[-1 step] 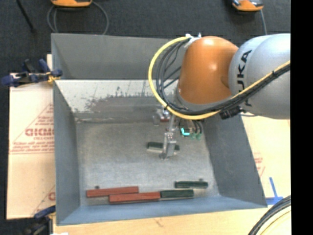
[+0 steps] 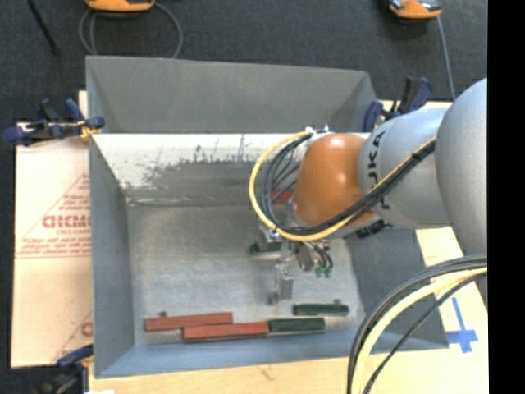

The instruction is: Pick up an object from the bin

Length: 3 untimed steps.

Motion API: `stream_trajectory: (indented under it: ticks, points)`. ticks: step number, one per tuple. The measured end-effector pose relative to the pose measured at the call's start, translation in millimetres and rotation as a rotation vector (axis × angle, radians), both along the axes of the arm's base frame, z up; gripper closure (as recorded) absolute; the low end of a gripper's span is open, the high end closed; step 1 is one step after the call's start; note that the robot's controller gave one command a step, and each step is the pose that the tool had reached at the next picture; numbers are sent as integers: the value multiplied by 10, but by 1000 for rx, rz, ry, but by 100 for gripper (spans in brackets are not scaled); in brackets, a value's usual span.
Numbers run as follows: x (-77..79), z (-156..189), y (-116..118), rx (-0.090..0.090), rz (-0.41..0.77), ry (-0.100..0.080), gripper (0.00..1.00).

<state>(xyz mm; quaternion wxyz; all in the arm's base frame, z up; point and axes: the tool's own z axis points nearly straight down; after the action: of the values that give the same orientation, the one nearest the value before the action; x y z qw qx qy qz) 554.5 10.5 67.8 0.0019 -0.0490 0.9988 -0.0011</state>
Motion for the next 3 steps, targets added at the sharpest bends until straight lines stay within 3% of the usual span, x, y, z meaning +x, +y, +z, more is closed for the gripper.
stream_trajectory:
  ticks: [1, 2, 3]
  points:
    - [366, 38, -344, -1, -13, -5, 0]
    - [294, 38, -405, 5, -179, -2, 0]
    - [-255, 32, -223, 6, -372, 0, 0]
